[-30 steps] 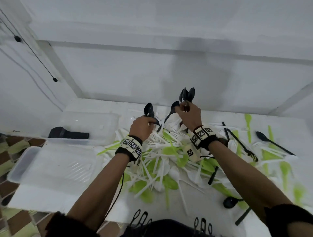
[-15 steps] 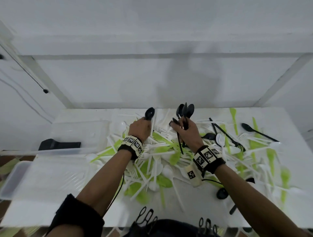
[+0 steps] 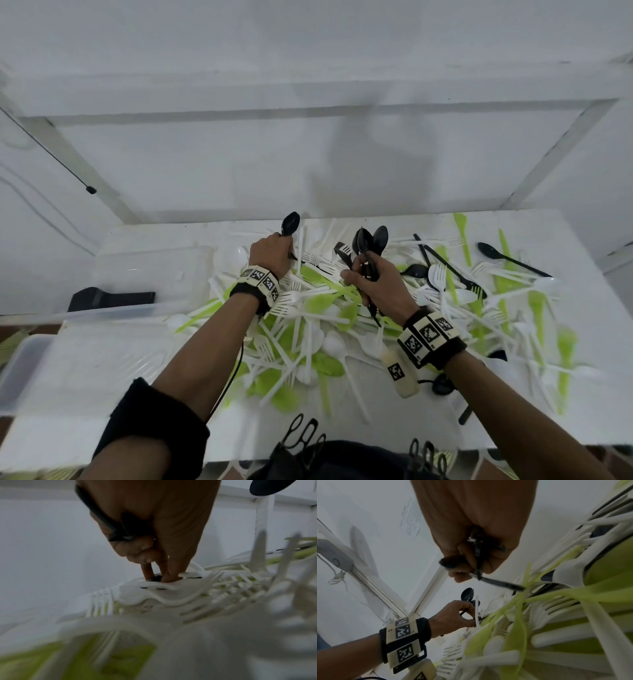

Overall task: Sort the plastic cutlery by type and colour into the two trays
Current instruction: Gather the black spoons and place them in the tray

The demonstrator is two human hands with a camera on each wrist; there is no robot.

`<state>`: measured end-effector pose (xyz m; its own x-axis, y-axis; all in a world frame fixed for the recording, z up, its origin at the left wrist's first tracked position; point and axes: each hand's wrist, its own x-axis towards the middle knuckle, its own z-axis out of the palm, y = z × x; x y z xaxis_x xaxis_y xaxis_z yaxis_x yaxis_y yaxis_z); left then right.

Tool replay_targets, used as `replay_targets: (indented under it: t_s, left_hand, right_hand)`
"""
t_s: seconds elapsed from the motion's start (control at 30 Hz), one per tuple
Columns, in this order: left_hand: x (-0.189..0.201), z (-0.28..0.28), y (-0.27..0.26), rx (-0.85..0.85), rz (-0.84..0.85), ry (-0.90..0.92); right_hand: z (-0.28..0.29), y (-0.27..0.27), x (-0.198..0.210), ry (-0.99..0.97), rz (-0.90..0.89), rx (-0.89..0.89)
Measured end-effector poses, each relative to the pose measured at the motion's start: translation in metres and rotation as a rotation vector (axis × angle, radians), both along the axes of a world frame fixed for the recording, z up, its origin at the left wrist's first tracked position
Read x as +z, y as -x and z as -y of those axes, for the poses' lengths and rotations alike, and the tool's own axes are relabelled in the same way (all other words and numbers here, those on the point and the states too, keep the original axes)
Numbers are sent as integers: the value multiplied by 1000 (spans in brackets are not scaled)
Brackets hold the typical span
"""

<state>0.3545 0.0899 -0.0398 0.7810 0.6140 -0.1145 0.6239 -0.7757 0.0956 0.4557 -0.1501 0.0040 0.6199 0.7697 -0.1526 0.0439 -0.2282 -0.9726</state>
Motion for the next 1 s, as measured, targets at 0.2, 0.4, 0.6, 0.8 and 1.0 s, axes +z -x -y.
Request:
replay_targets:
  t_s: [0.2,0.4,0.6,0.8,1.0]
  left_hand:
    - [19,-4,23,-67,-9,-40]
    - [42,-8,63,20,211,142]
    - [59,-2,91,-11,339,315]
    - [72,8,98,-12,702,504]
    - [70,22,84,72,800,520]
  right_hand:
    - [-2,-6,2,28,62,-79]
    - [-27,-34,-1,71,47,-115]
    - [-62,-45,5,126,157,-48]
    - [-82,-17,5,88,181,122]
    - [-84,13,3,59,244,339]
